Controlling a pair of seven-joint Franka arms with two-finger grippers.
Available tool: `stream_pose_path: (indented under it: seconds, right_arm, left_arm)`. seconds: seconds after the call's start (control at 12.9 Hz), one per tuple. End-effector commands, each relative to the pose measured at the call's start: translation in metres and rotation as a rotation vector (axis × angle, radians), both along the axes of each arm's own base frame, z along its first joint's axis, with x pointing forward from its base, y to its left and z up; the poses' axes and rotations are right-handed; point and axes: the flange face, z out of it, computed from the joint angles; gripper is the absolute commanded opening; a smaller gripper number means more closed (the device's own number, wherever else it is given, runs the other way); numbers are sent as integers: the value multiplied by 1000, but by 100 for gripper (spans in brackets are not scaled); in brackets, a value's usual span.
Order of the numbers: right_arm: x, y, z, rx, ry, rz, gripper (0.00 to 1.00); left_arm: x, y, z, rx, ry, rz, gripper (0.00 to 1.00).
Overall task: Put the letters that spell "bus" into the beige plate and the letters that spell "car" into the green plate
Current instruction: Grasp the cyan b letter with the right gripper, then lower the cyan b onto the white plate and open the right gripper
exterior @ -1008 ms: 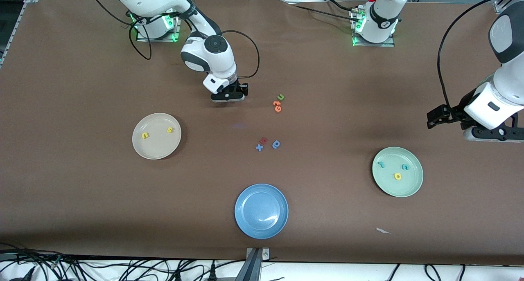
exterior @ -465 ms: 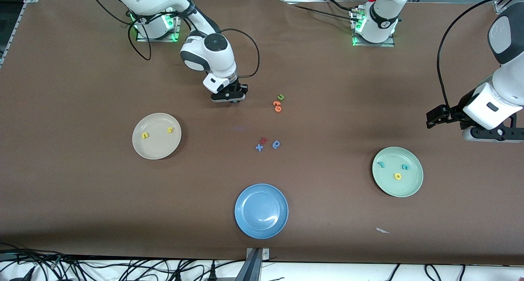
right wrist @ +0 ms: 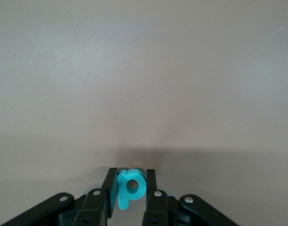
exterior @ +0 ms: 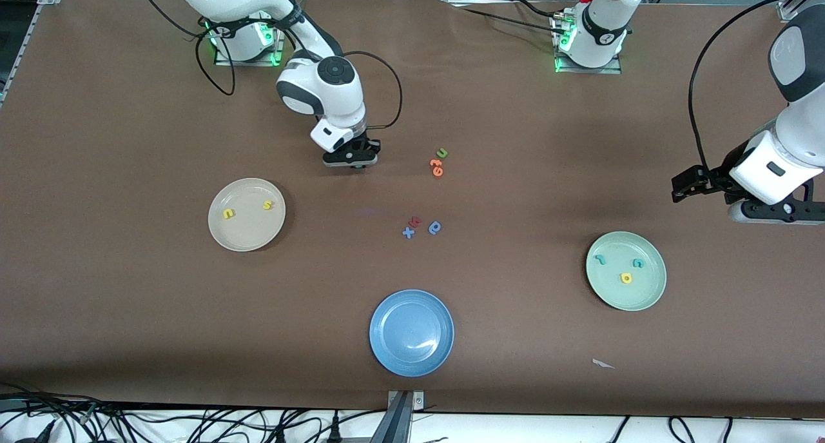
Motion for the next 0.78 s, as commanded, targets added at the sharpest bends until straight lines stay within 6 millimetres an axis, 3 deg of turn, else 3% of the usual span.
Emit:
stream_pose_path:
  seconds: [0.0,0.23,0.54,0.7]
  right_arm:
    - [26,-51,37,-69,-57,44,6]
    - [57,-106,54,-177,-35,156,6]
    - [101,-199,63,-239,17,309,10]
    - [113,-226,62,-254,30,324,14]
  left_arm:
    - [-3,2,1,-3,5,-19,100]
    - [-2,8,2,-3,3,-13,100]
    - [-2,9,0,-2,6,-24,100]
    - [-2,9,1,-2,5,-24,100]
